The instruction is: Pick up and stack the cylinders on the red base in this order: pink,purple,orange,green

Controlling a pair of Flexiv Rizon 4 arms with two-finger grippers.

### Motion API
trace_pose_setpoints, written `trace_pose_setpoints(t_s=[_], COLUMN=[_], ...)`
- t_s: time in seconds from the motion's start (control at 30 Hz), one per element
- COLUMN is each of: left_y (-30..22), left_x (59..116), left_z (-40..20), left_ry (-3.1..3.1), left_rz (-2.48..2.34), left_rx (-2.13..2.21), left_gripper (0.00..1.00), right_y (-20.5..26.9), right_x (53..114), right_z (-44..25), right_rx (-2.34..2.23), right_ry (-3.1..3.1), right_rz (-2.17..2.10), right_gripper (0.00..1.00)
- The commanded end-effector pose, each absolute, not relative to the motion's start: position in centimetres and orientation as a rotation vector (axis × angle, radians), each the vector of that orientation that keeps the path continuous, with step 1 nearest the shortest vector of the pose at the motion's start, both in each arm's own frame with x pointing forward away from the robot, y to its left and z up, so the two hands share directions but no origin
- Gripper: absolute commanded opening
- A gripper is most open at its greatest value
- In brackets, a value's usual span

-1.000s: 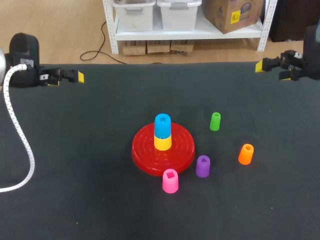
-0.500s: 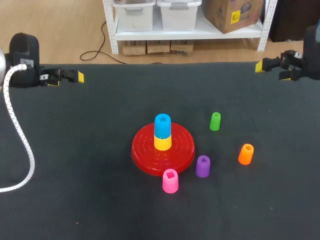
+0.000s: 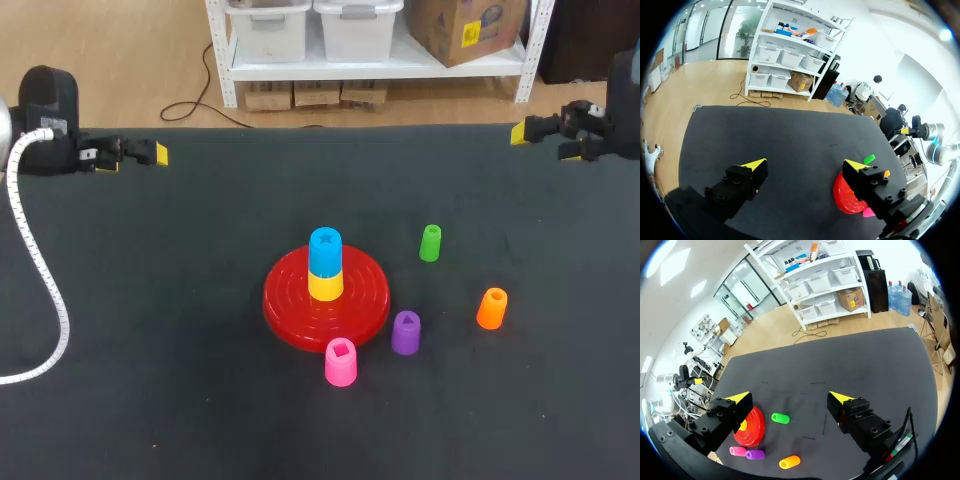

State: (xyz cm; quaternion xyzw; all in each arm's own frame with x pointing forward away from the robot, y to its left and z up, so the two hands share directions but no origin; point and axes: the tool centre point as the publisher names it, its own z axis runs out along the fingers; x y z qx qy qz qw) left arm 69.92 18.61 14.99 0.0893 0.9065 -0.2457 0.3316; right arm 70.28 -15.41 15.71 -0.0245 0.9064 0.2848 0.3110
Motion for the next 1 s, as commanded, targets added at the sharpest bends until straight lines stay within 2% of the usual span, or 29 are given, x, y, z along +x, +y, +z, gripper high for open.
trace_pose_setpoints(t_s=[0.03, 0.5, 0.77, 1.0], left_y=[18.5, 18.5, 13.0, 11.6], left_x=[70.0, 70.0, 67.5, 65.1], left_z=[15.1, 15.1, 14.8, 14.4], left_ry=[2.376, 2.376, 2.28, 2.105], left_rz=[-0.634, -0.634, -0.739, -0.778], left_rx=[0.231, 0.231, 0.834, 1.131], left_gripper=[1.0, 1.0, 1.0, 1.0], right_y=[-15.4, -15.4, -15.4, -15.4], right_x=[70.3, 70.3, 70.3, 70.3], right_z=[15.7, 15.7, 15.7, 15.7], right_rx=[-0.066, -0.066, -0.066, -0.066], right_ry=[2.393, 2.393, 2.393, 2.393], right_rz=[0.754, 0.754, 0.754, 0.754], right_gripper=[1.0, 1.0, 1.0, 1.0])
